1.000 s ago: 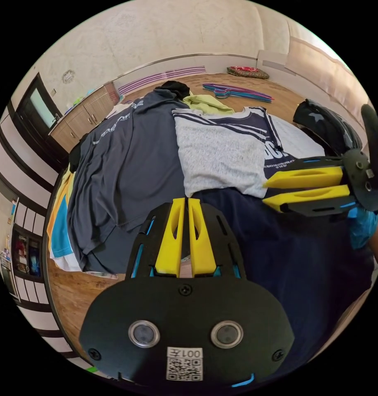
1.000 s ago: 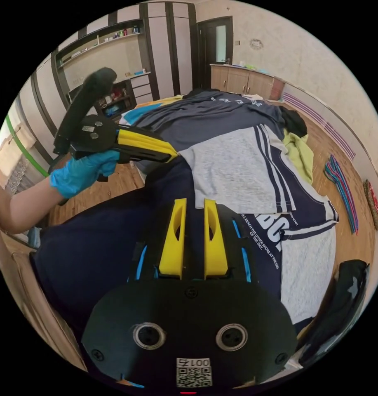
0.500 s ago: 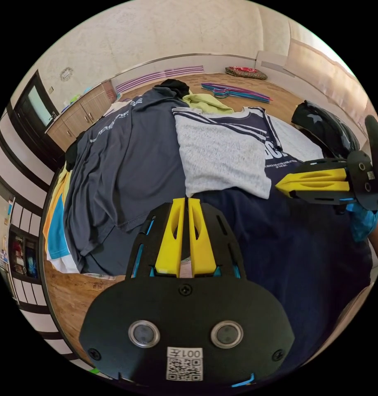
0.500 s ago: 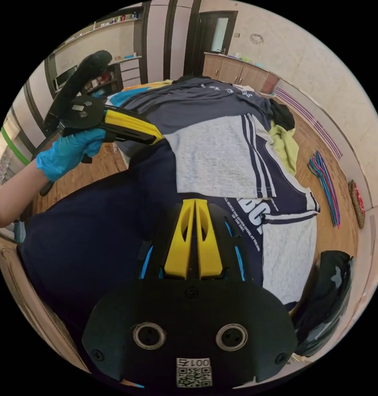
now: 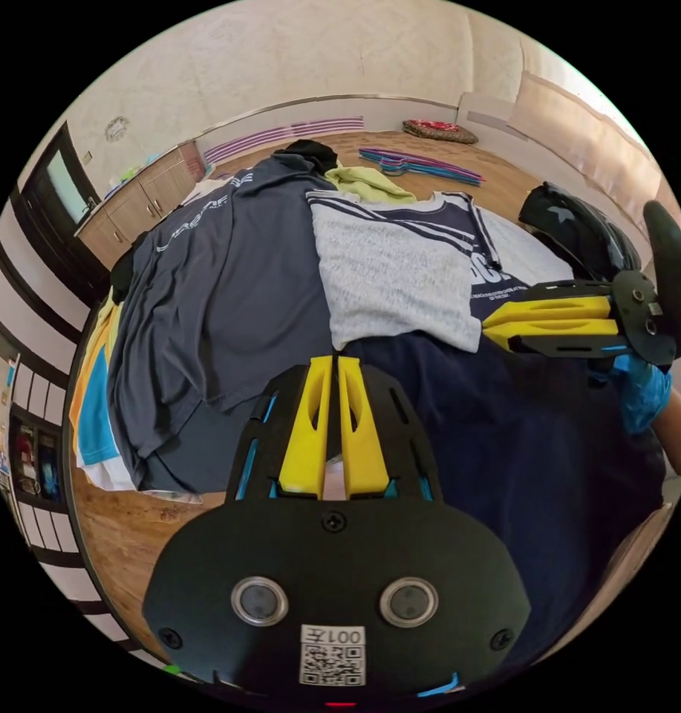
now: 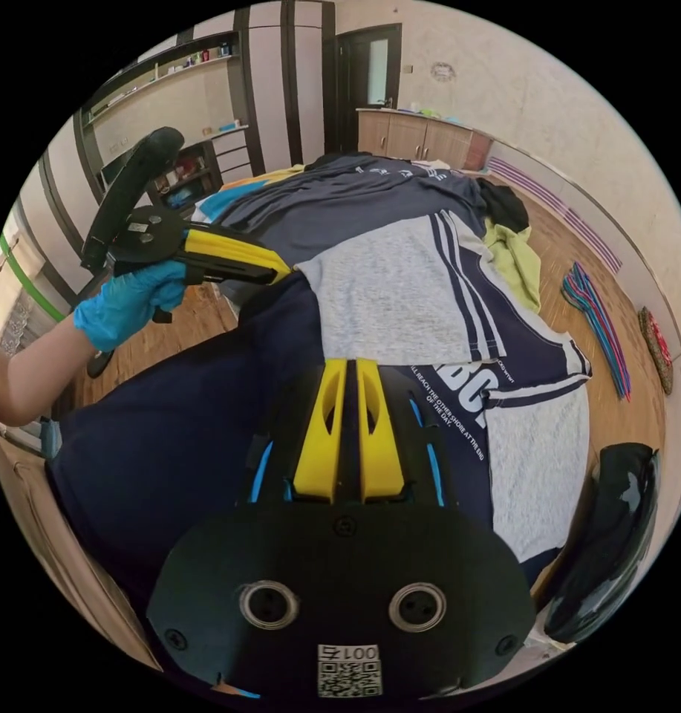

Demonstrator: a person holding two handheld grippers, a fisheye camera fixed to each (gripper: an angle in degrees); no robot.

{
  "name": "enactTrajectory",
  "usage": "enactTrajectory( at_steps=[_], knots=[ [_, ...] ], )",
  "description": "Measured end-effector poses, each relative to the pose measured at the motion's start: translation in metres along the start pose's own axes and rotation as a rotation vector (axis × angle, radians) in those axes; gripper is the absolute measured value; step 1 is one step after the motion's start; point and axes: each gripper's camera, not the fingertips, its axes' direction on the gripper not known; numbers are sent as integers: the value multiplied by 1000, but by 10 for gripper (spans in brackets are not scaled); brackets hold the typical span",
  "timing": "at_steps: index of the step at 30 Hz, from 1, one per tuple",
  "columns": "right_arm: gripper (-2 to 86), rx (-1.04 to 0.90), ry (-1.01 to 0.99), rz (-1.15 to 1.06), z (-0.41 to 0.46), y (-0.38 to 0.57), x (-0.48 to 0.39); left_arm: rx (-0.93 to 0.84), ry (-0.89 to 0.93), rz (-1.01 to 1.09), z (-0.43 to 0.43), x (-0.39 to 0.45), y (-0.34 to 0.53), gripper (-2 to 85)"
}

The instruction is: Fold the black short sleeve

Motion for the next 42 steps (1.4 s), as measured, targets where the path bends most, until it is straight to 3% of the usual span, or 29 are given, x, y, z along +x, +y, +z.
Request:
enactTrajectory(
  at_steps=[8, 15, 23, 31, 35, 42],
  knots=[
    [5, 13, 56, 55, -72, 71, 12, 30, 226, 108, -46, -12, 47, -8],
    [9, -20, 158, 54, -157, 163, -4, -29, 313, 278, -89, -2, 81, 4],
    [18, -280, 48, -76, -215, 253, -79, -187, 486, 518, -139, 44, 110, 41],
    [32, -505, -62, -109, -219, 302, -126, -399, 483, 650, -171, 76, 138, 75],
    [44, -527, -96, -123, -217, 311, -137, -489, 486, 718, -187, 92, 153, 73],
    [50, -583, -95, -220, -214, 306, -155, -512, 368, 760, -202, 118, 169, 73]
  ],
)
